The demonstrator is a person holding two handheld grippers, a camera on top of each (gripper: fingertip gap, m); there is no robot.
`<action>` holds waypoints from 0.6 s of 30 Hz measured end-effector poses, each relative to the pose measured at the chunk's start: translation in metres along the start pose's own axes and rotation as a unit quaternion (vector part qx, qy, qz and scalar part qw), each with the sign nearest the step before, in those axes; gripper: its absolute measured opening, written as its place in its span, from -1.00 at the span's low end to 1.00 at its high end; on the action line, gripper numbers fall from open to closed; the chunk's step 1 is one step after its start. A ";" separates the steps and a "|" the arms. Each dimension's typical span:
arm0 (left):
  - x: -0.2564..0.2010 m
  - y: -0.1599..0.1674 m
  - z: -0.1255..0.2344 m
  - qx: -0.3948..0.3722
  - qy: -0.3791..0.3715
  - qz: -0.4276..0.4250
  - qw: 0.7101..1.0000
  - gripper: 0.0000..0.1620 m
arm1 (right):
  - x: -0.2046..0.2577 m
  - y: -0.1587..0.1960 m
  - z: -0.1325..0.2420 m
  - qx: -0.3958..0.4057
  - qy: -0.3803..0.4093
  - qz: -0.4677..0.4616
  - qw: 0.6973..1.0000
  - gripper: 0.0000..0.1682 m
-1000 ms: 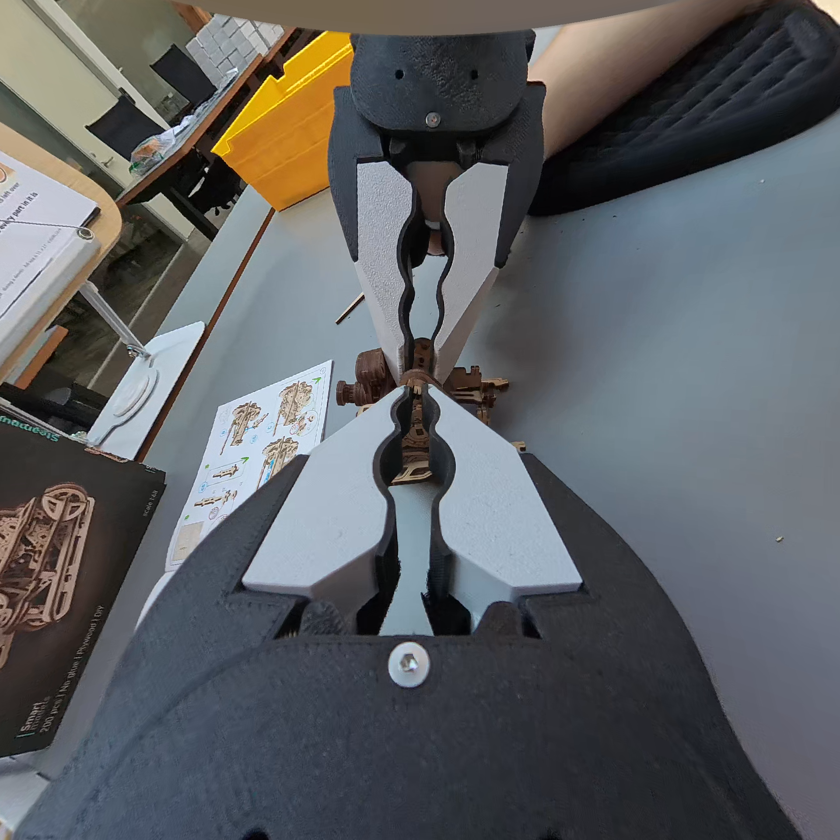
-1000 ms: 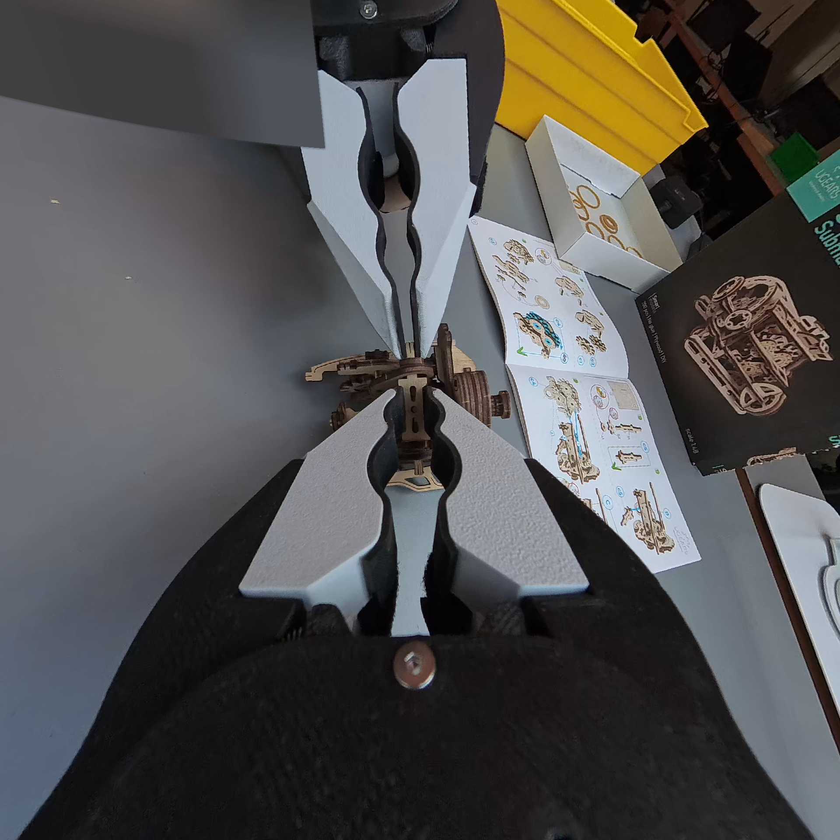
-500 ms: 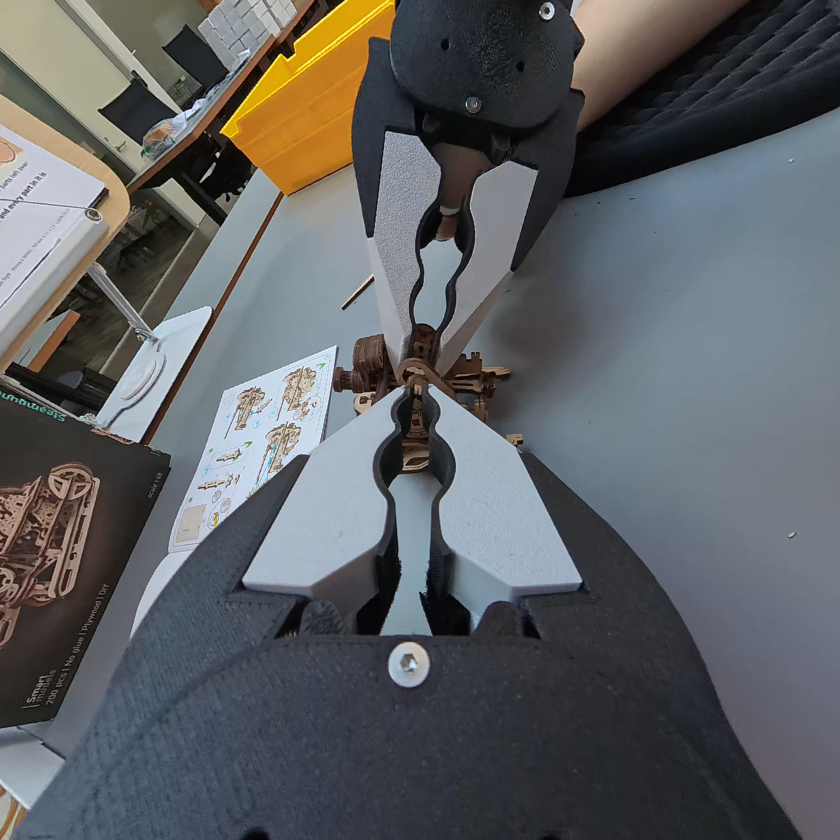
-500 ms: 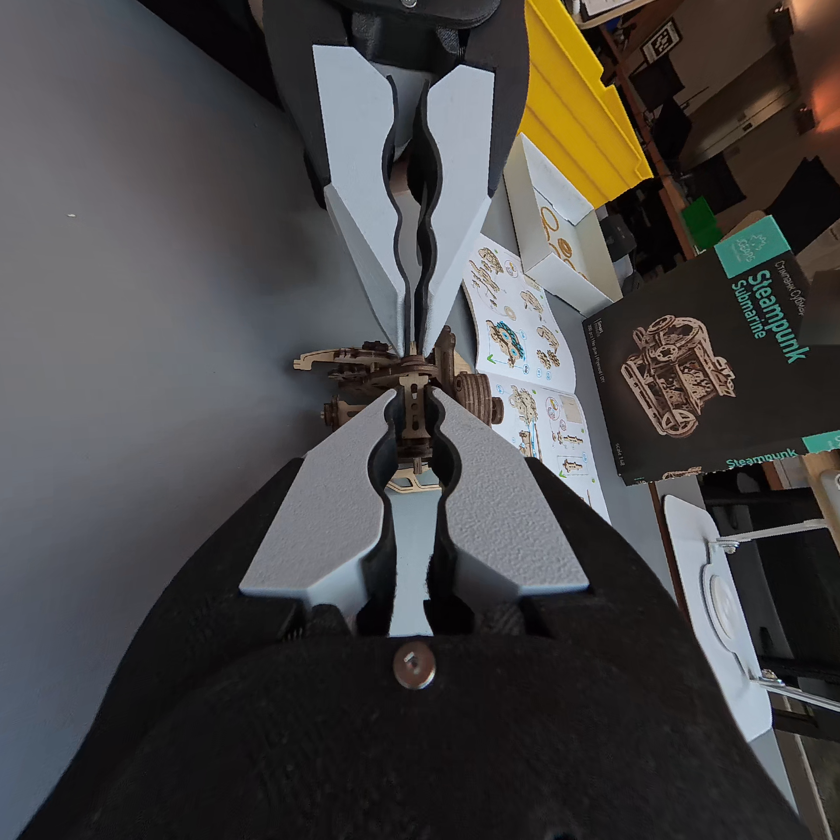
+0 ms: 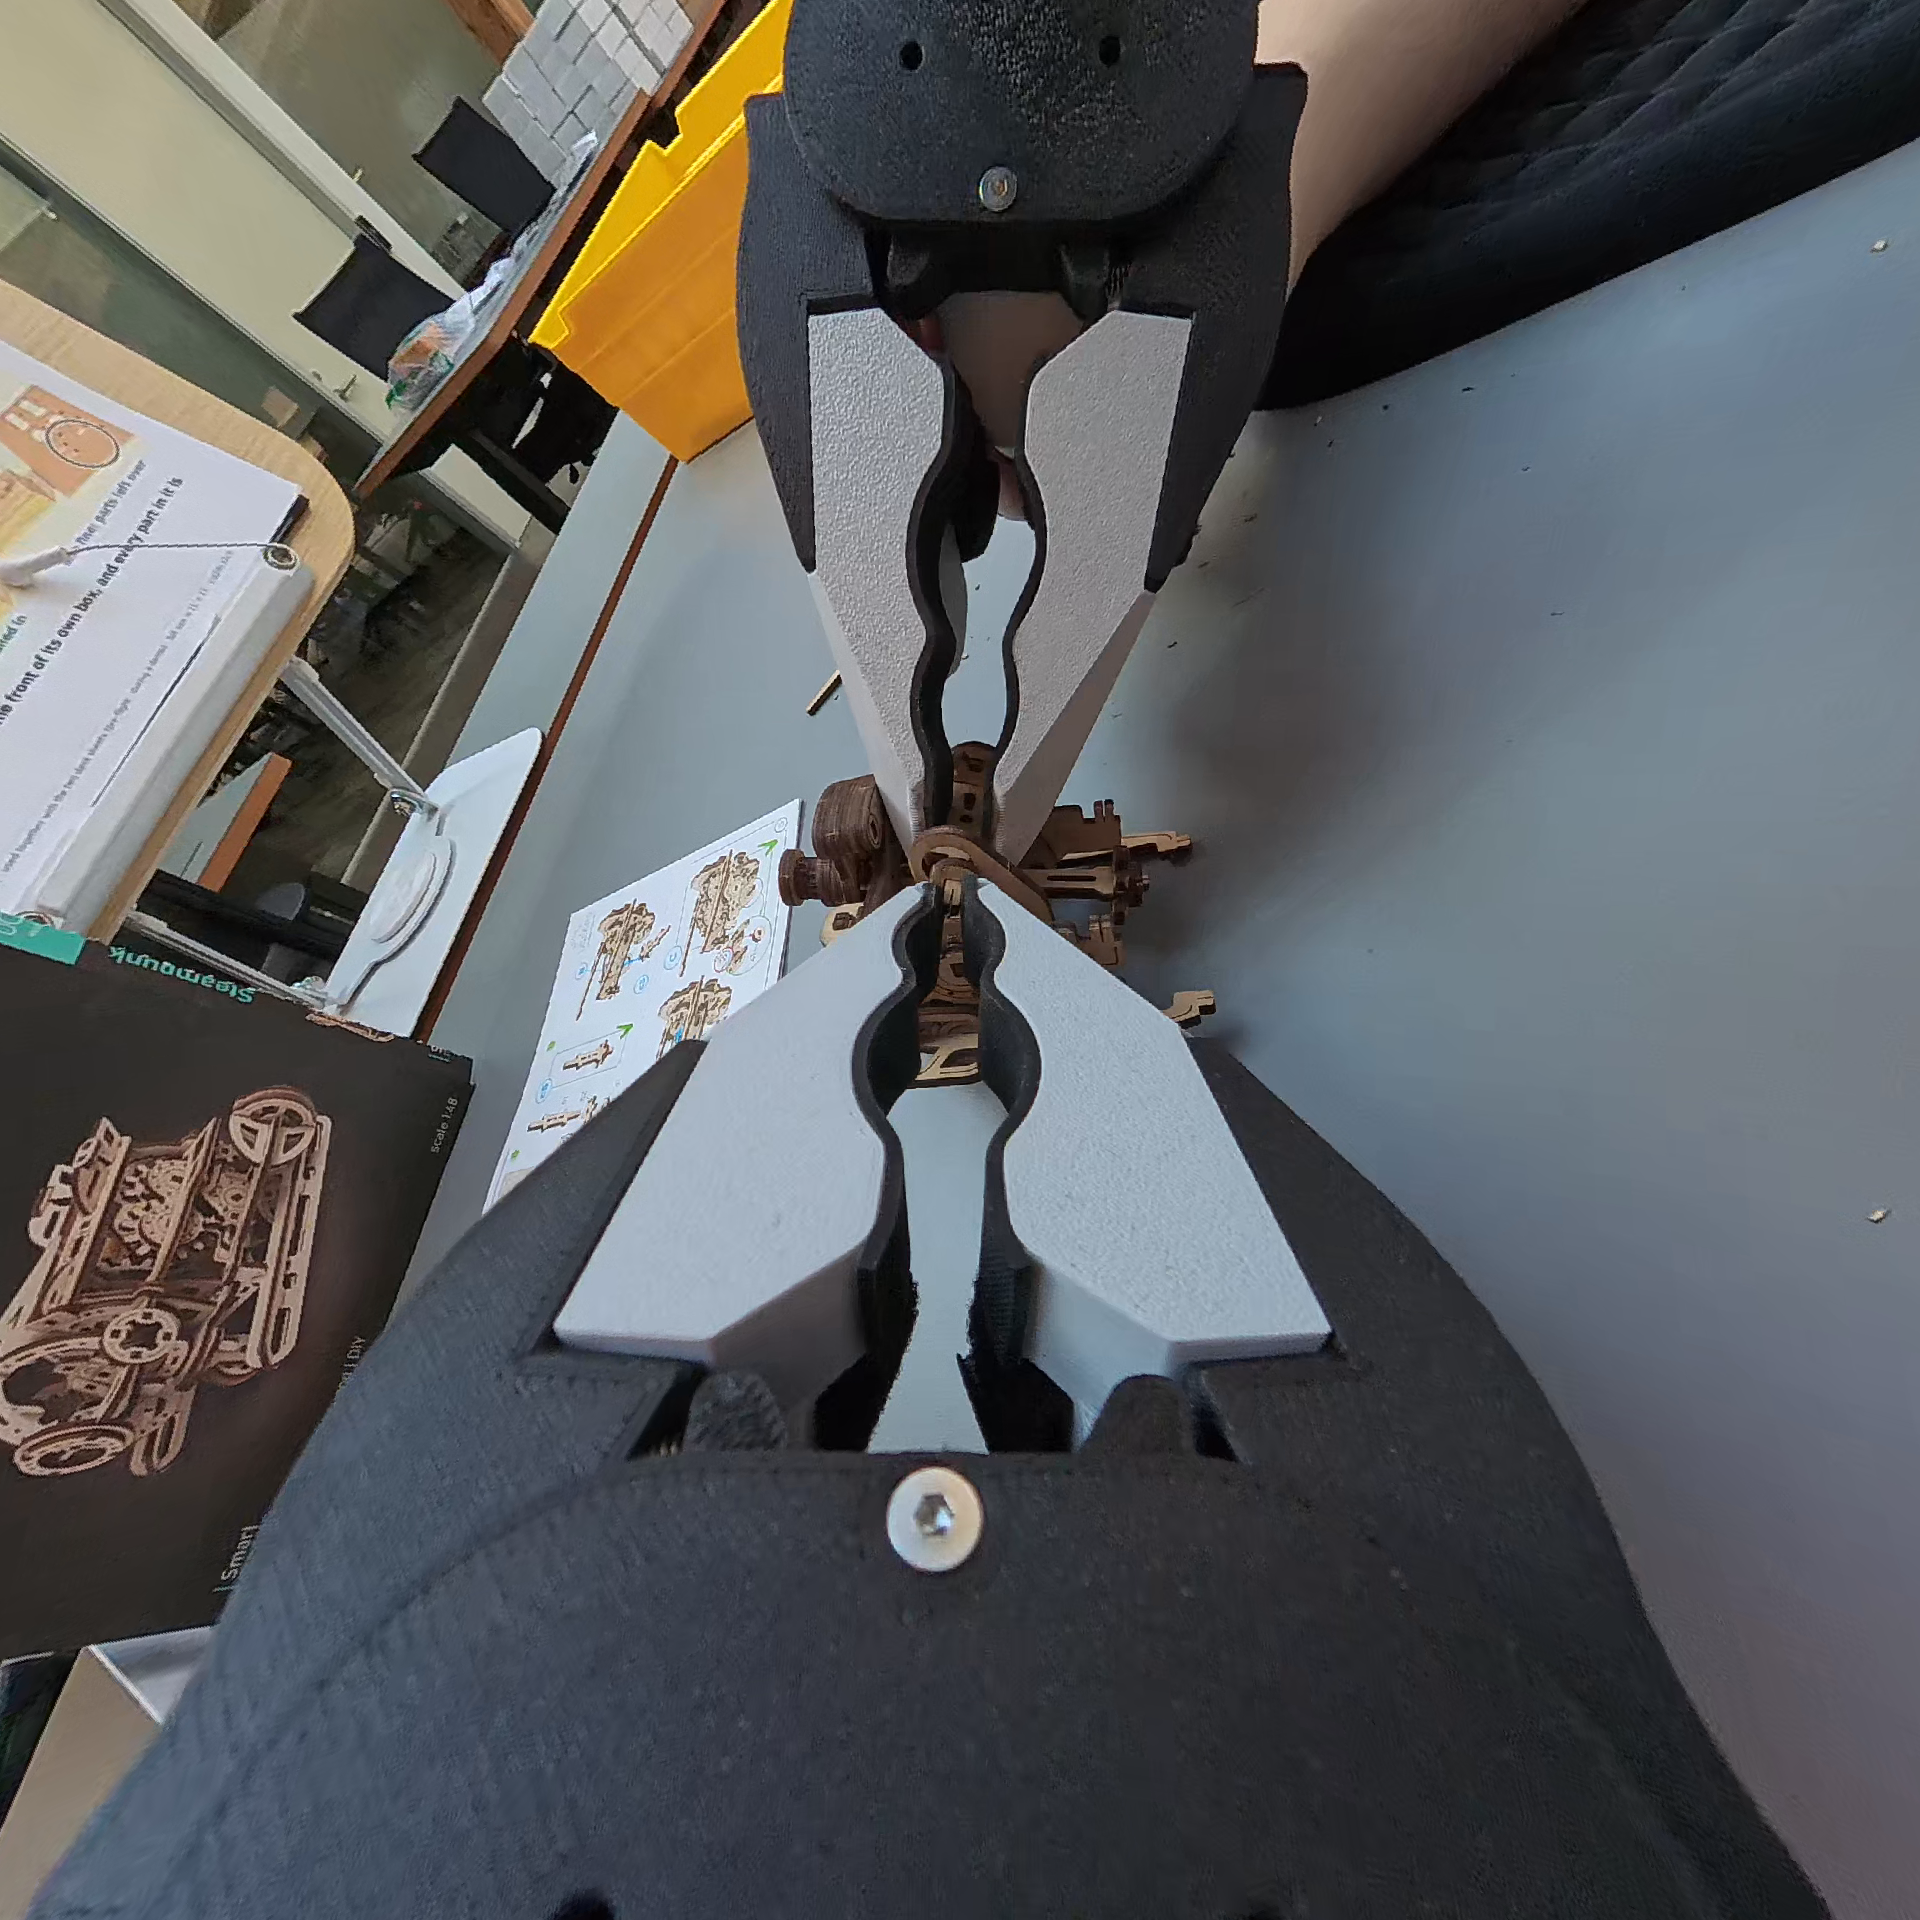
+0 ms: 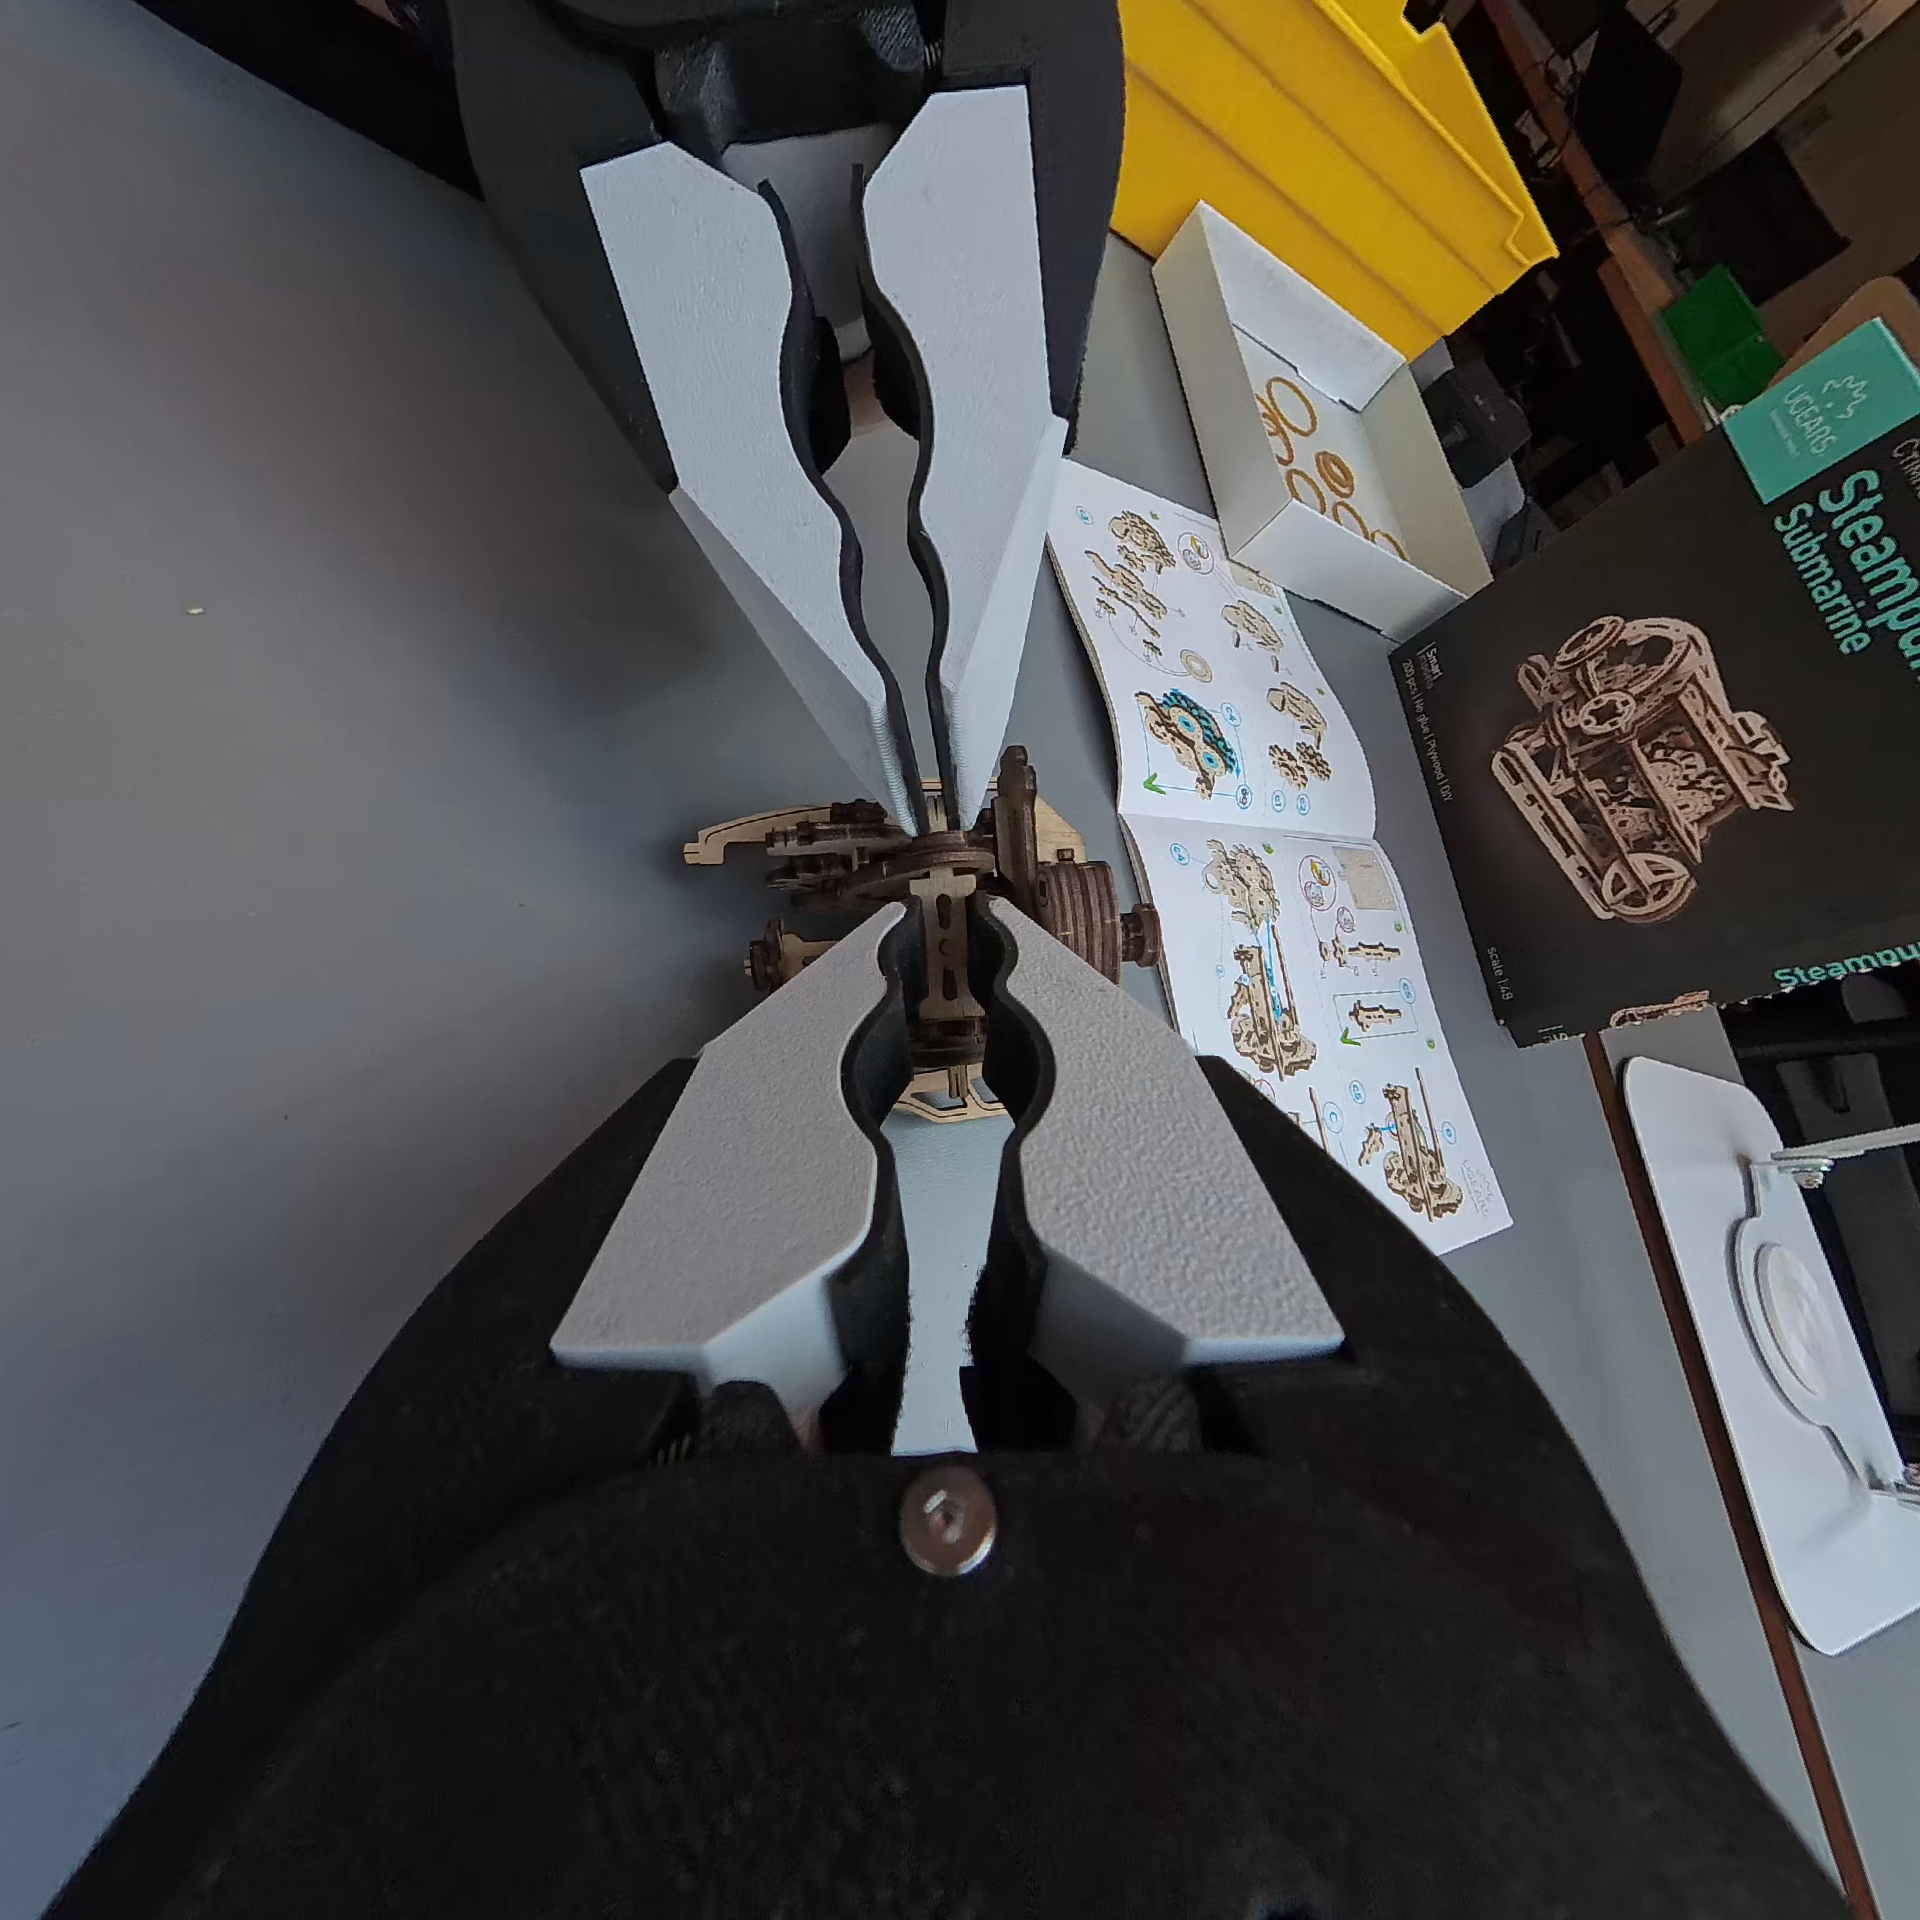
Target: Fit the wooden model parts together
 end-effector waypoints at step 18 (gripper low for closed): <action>0.000 -0.002 -0.001 -0.002 -0.021 0.003 1.000 -0.99 | 0.000 0.000 0.000 0.002 -0.001 -0.034 0.999 -0.98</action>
Point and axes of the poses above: each gripper's, where its closed fingertips meet, z back along the fingers, y out of its underside, x = y × z across the jaws, the point moved 4 cm from there along z, back along the fingers, and after that the axes turned 10 degrees about x, right-handed, at the moved point
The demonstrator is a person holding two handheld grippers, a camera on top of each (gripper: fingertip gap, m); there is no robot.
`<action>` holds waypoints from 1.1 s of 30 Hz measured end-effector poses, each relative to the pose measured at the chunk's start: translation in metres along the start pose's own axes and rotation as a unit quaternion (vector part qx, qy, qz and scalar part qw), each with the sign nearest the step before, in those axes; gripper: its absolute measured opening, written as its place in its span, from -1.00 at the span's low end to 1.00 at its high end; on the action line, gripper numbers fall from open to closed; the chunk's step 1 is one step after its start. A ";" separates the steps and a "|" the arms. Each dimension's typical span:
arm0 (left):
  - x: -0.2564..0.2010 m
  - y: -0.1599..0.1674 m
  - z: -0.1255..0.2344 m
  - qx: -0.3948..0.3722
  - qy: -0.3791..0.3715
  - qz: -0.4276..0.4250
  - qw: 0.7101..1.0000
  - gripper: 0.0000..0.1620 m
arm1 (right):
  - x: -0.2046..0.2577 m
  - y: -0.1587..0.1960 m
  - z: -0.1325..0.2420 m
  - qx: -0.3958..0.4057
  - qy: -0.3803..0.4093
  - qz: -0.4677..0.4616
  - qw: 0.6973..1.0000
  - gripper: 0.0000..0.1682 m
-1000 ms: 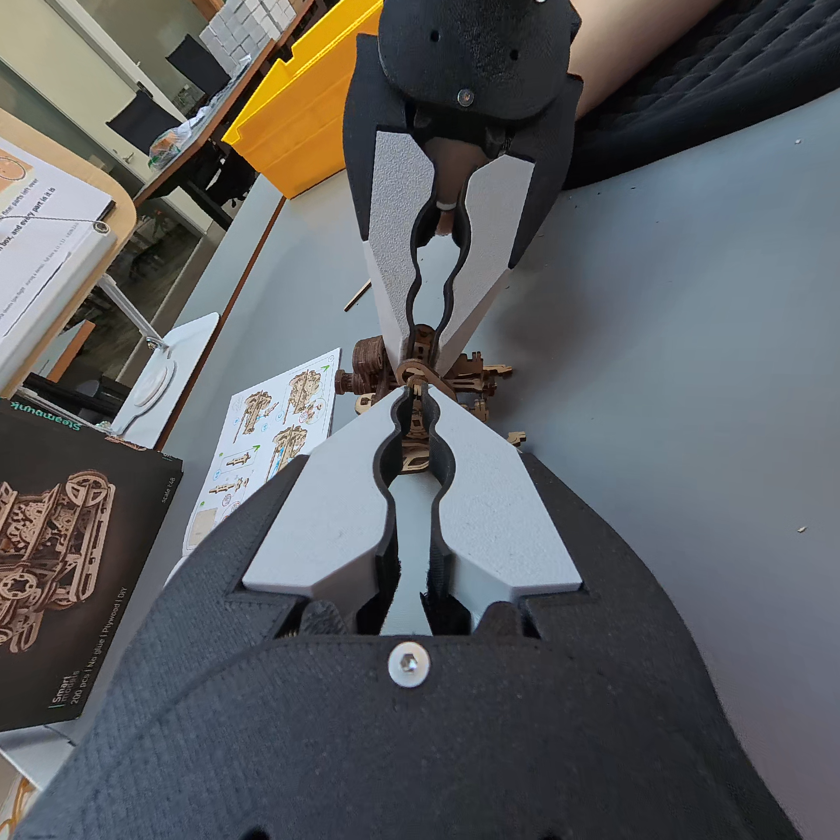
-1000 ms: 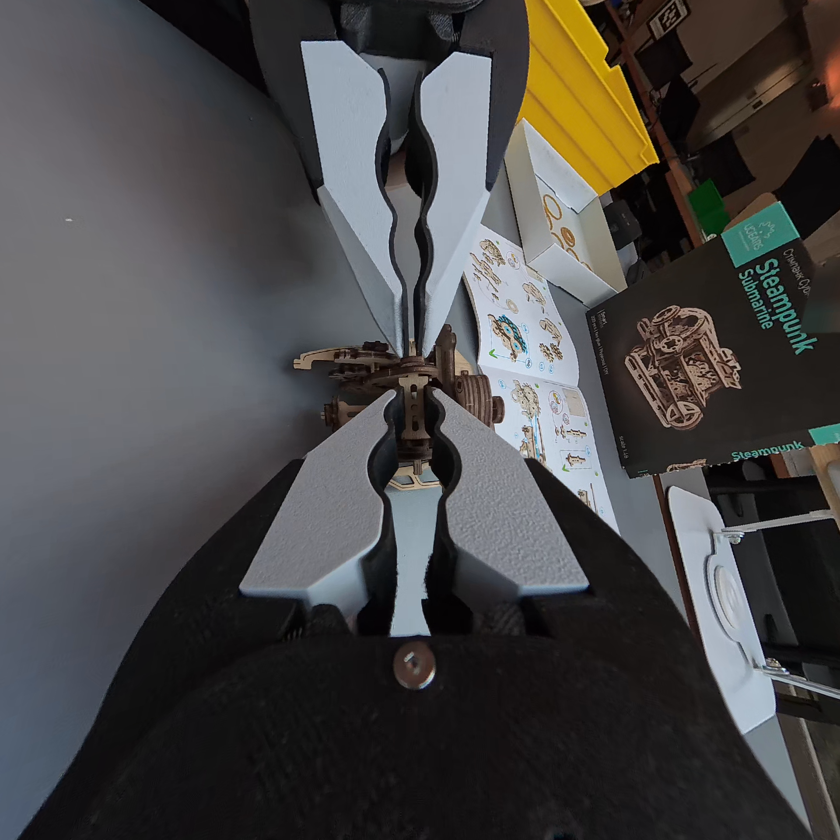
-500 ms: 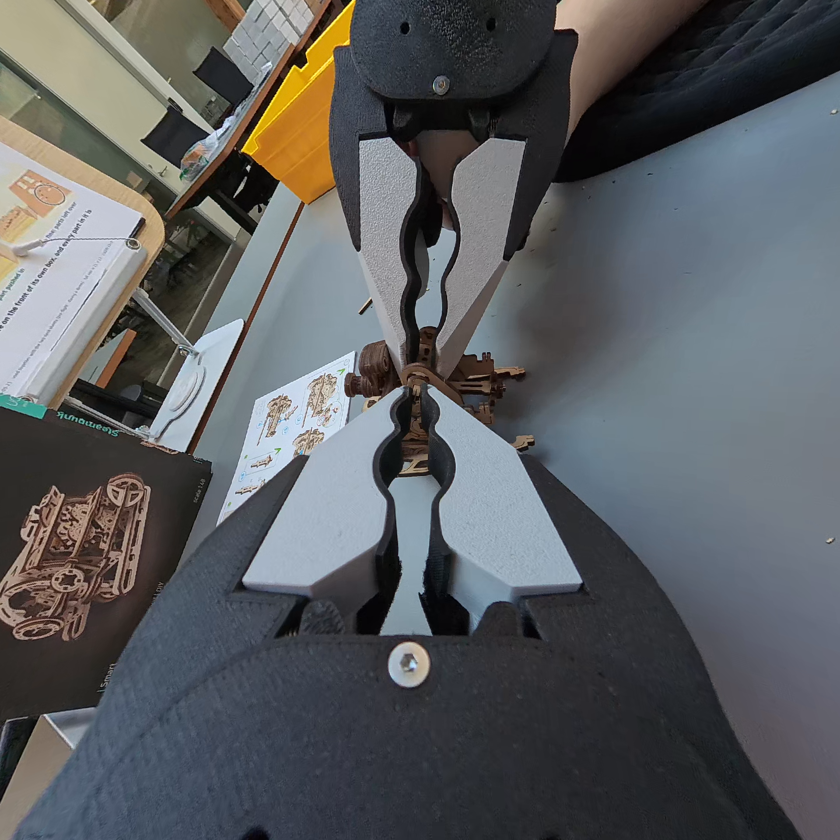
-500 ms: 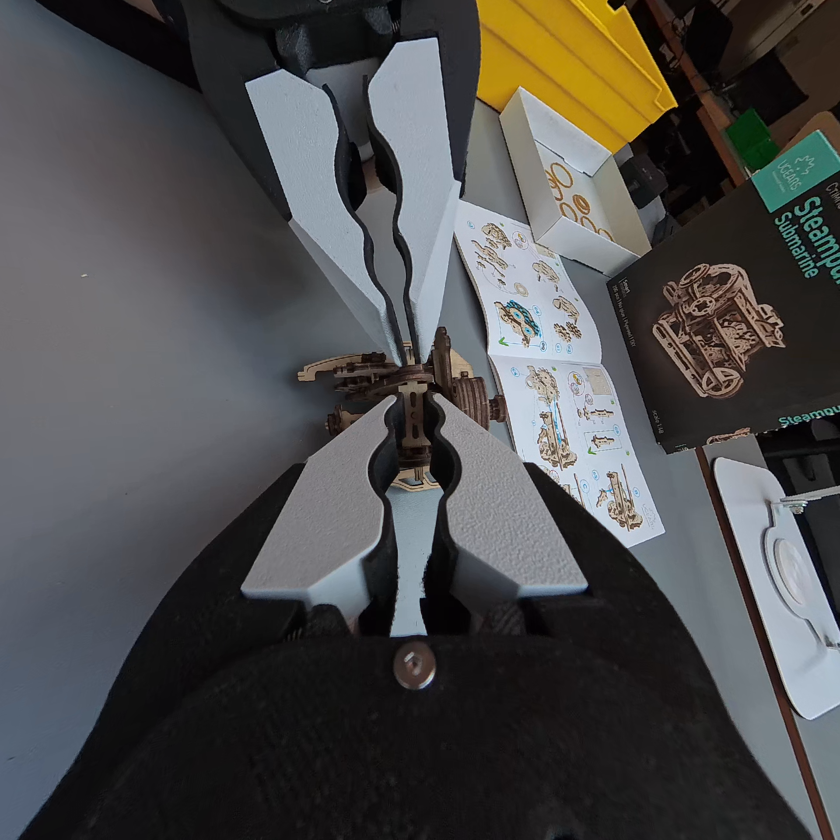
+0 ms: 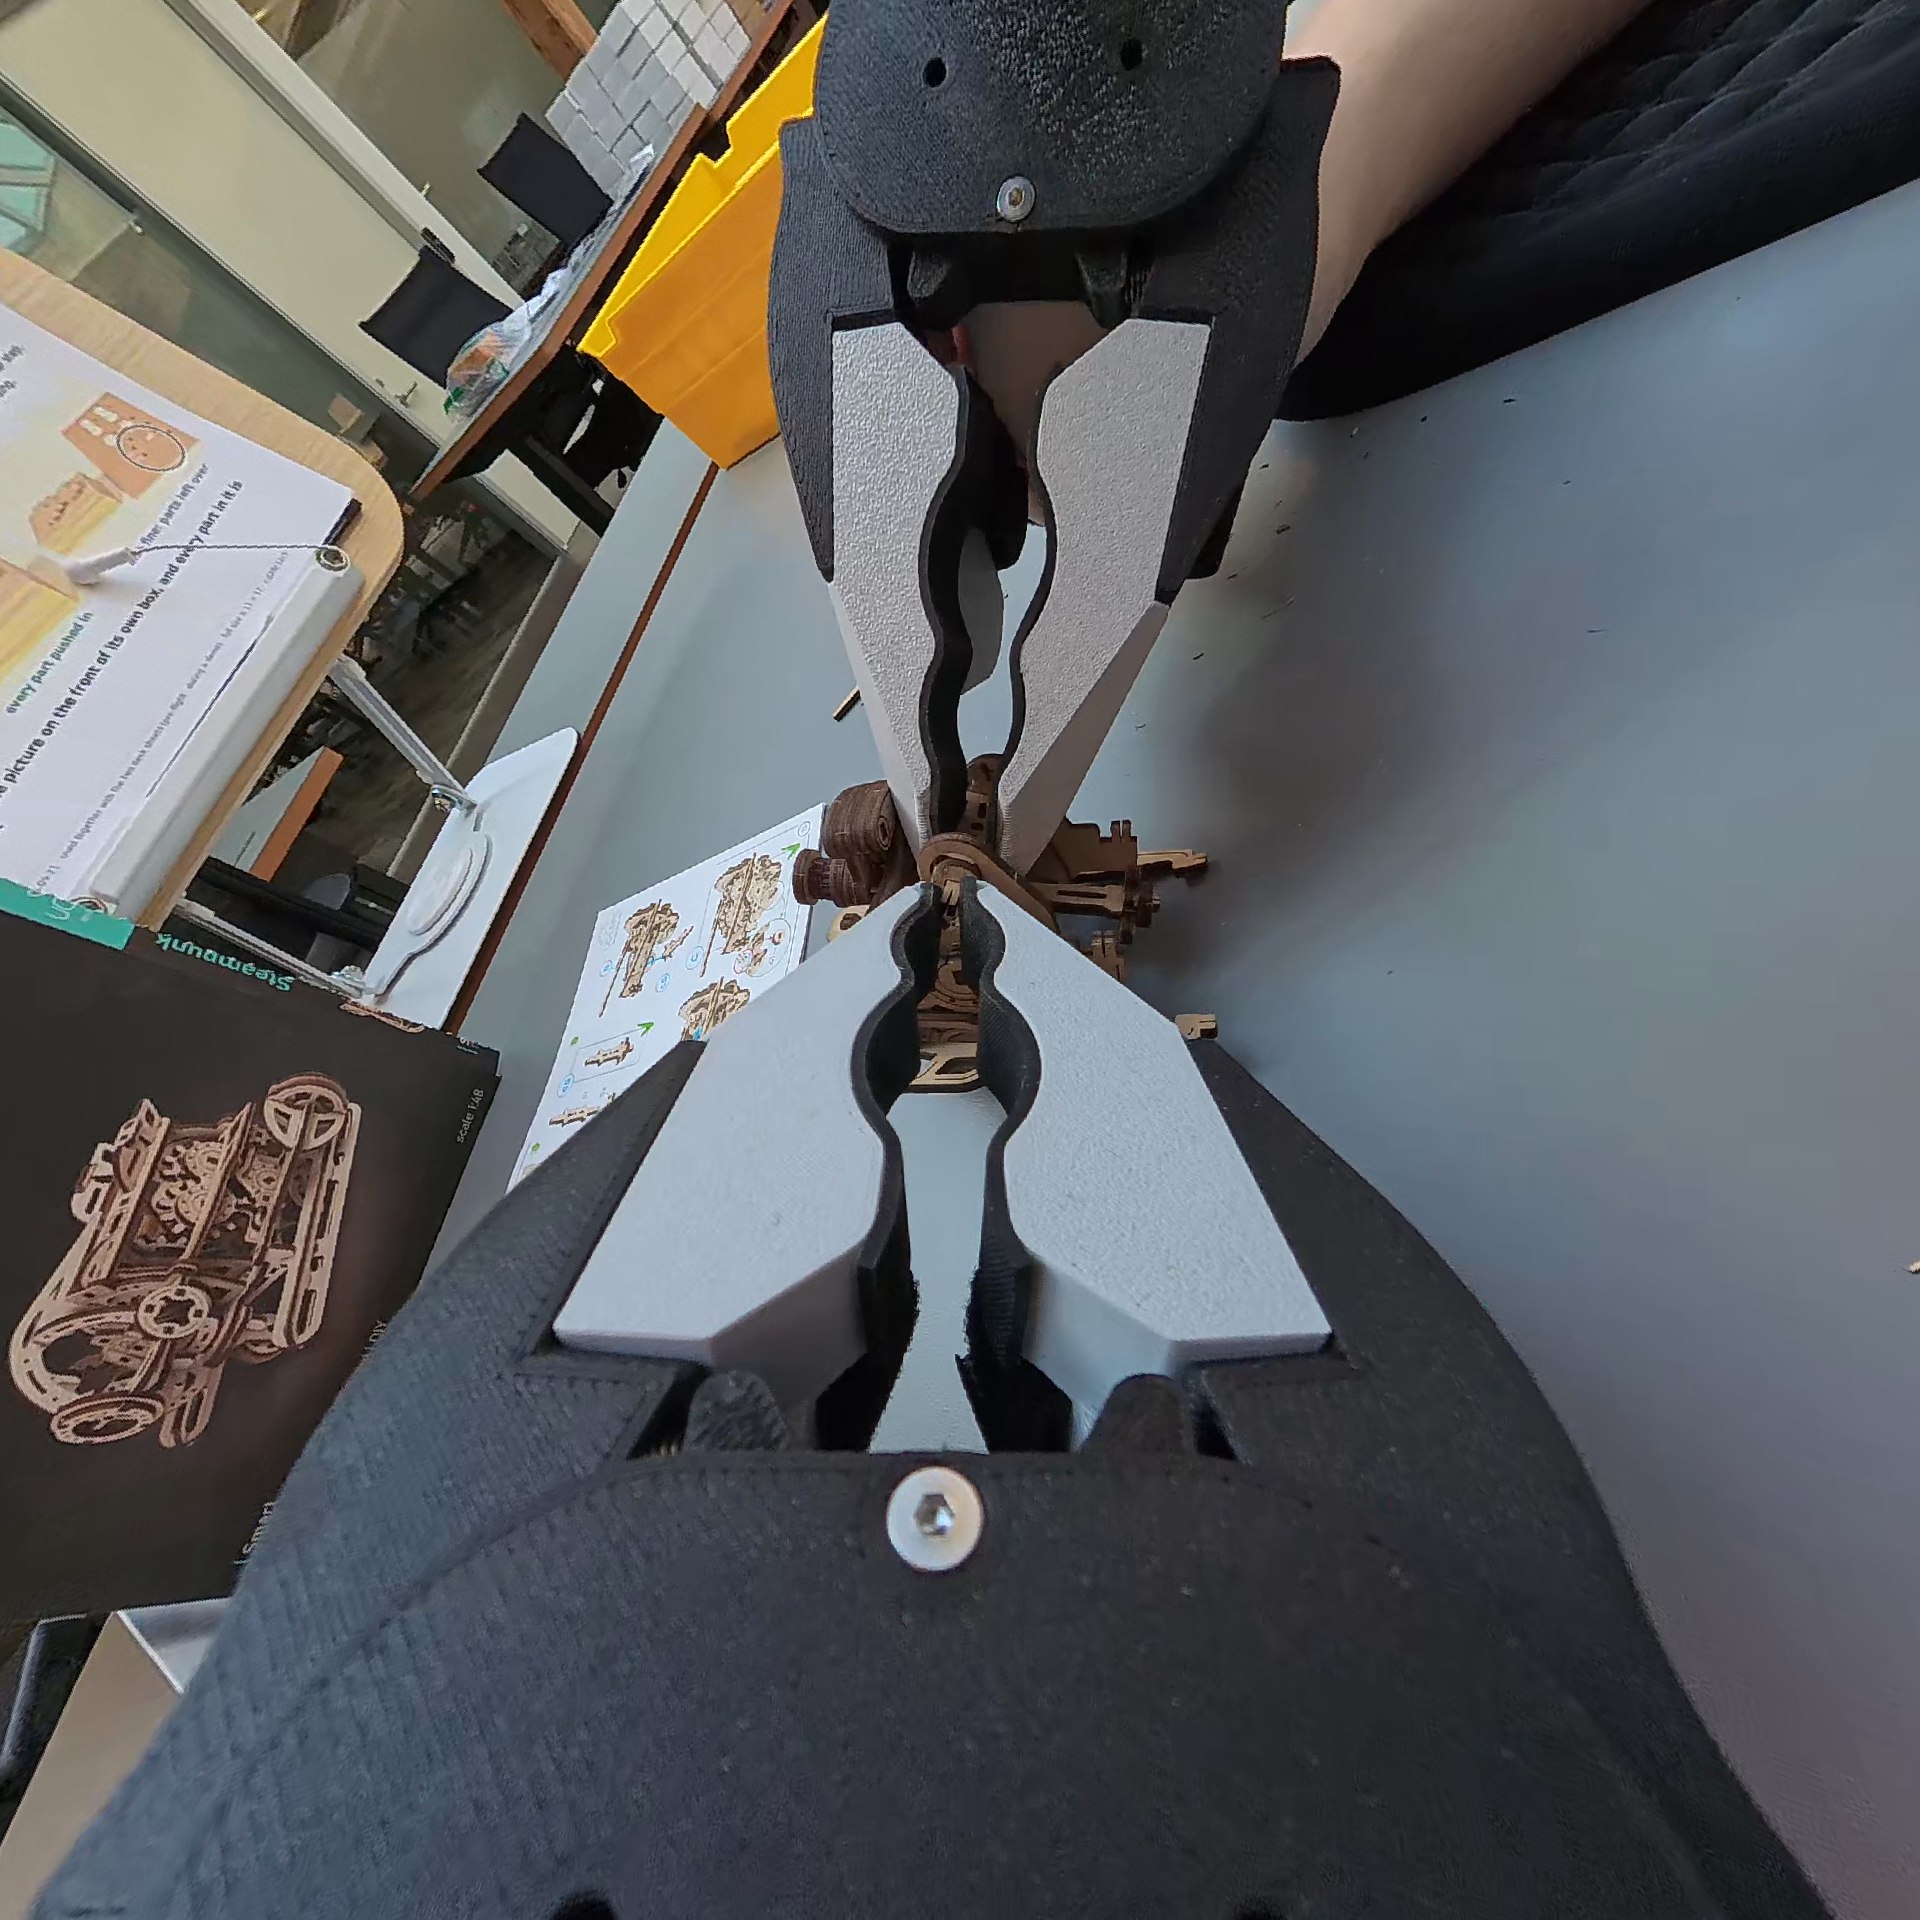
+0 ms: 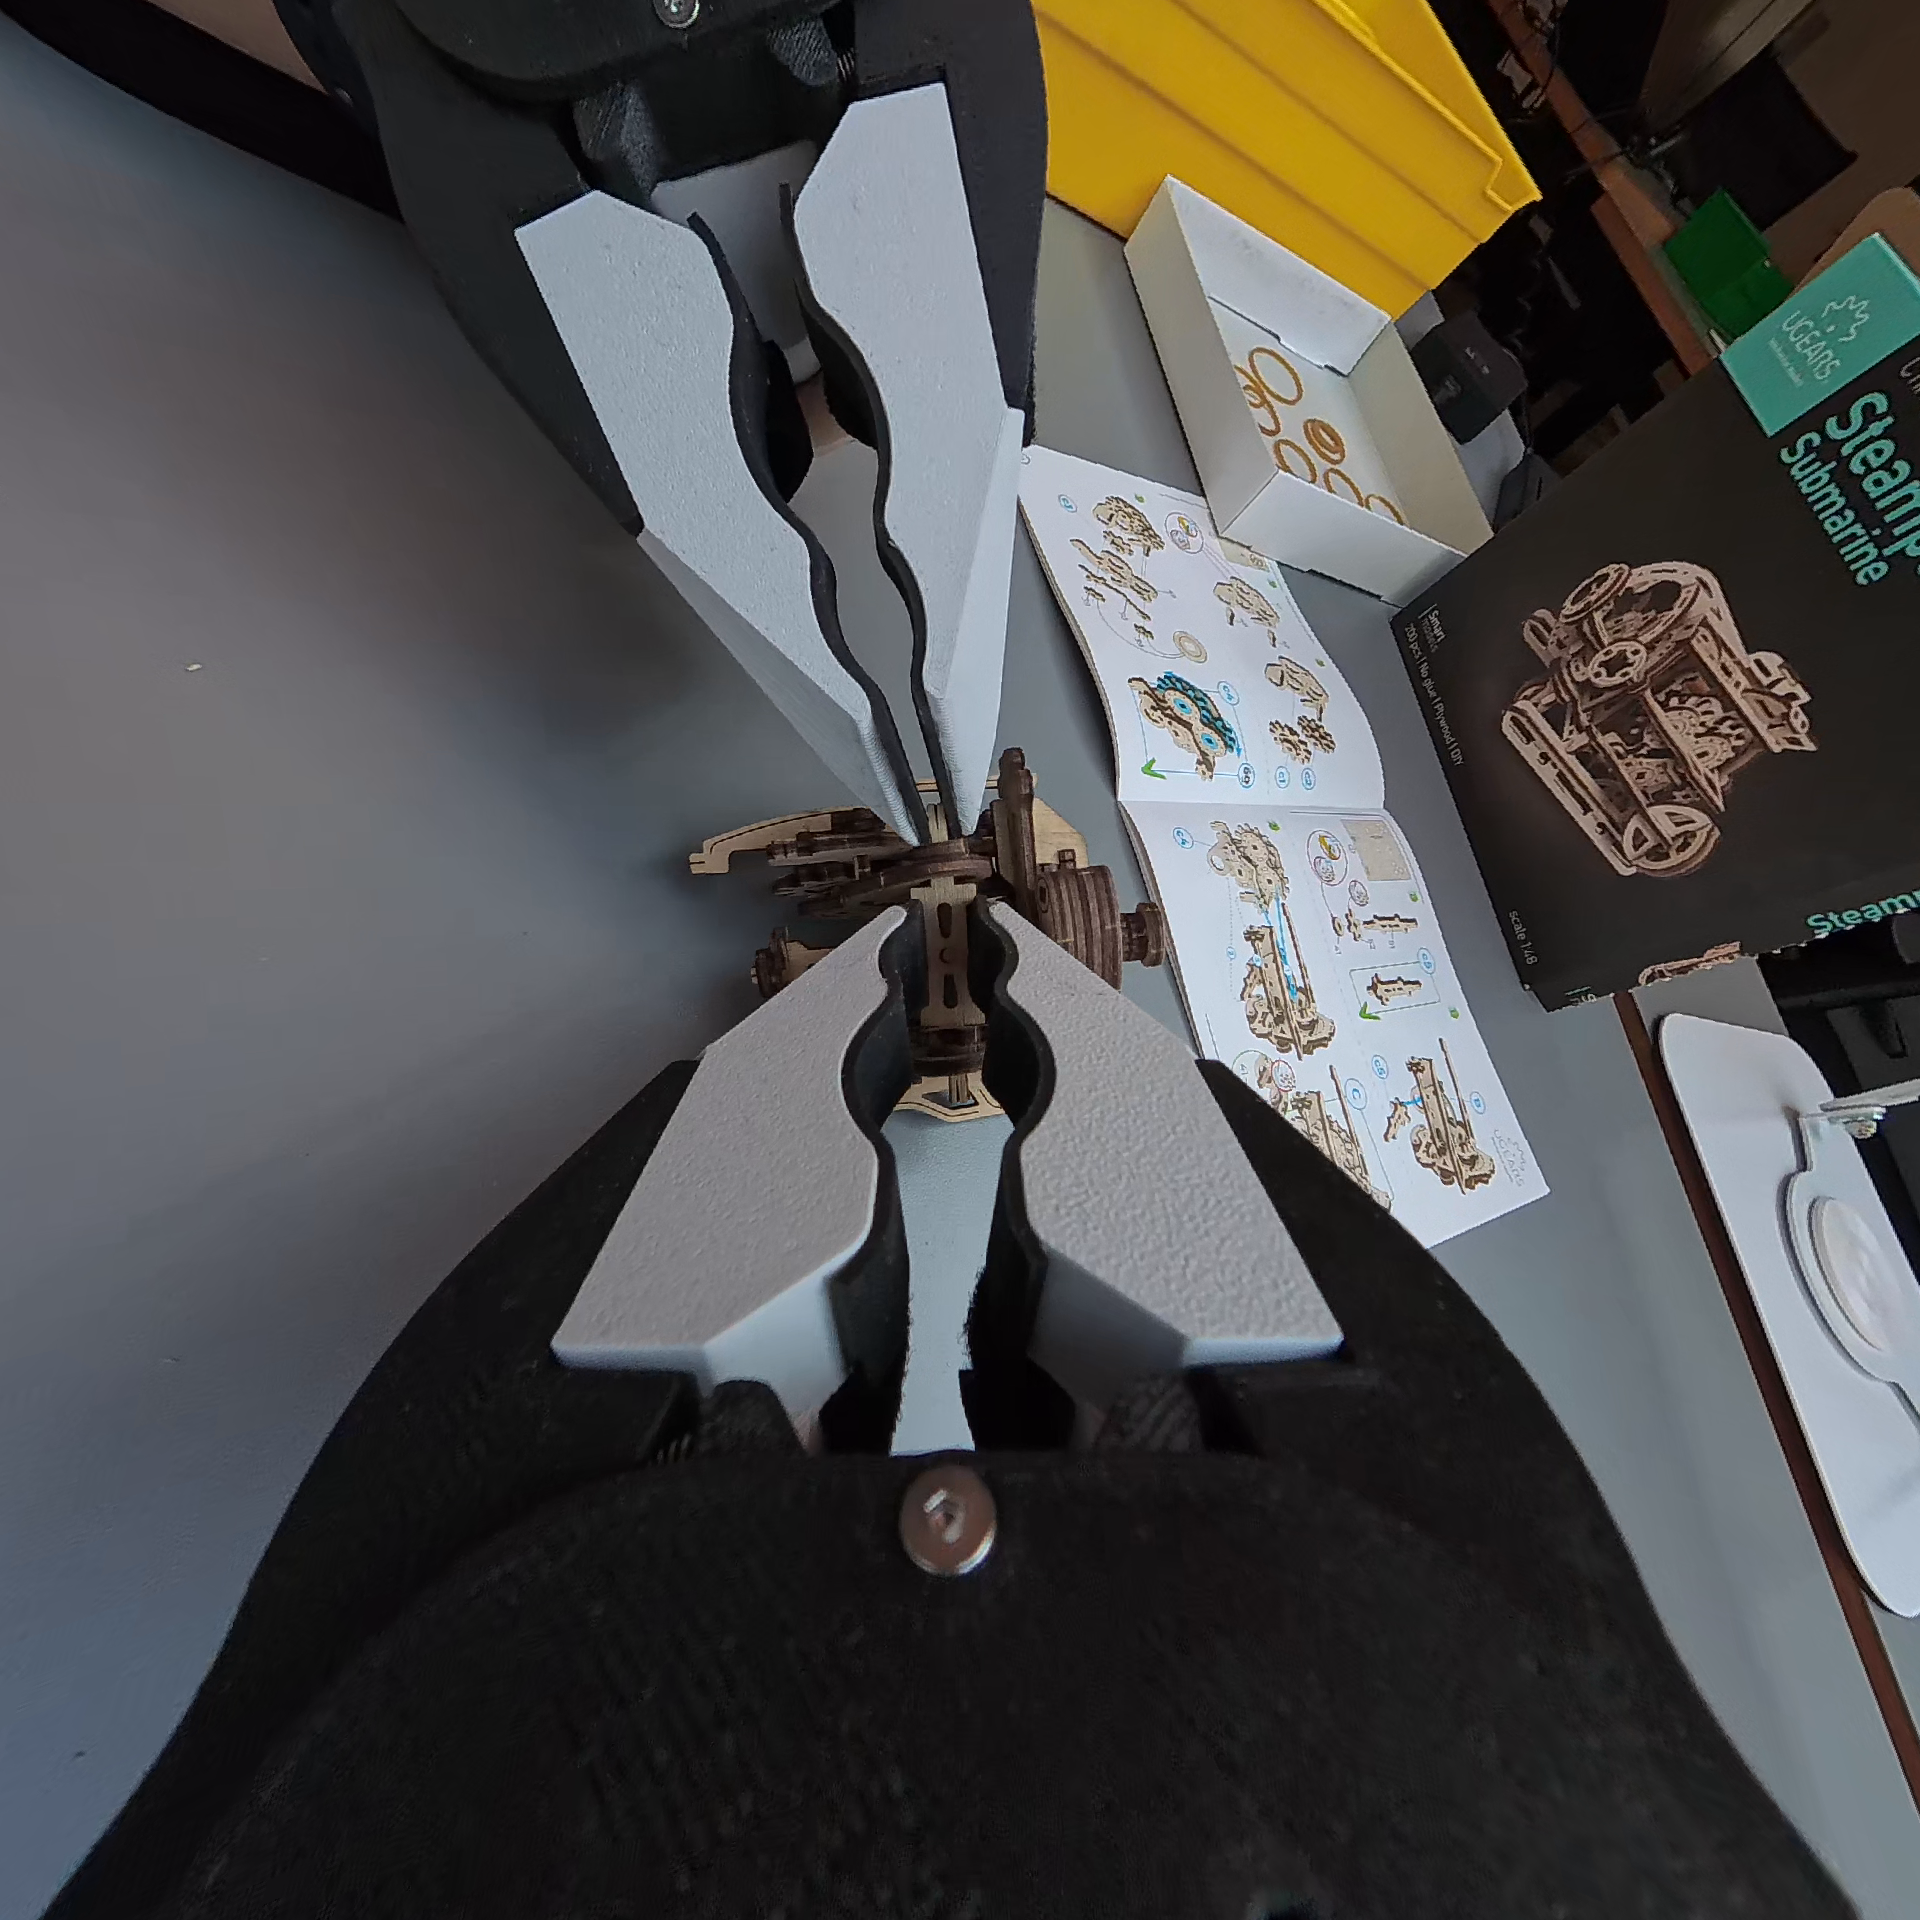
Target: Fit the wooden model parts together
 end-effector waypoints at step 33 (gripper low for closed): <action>0.002 0.000 -0.002 0.014 0.035 0.006 0.999 -0.99 | 0.001 0.003 0.001 0.026 0.053 0.113 0.992 -0.93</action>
Point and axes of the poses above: each gripper's, where its closed fingertips meet, z back along the fingers, y out of its underside, x = y × z across the jaws, the point moved 4 cm from there along z, back along the fingers, and after that the axes turned 10 degrees about x, right-handed, at the moved point
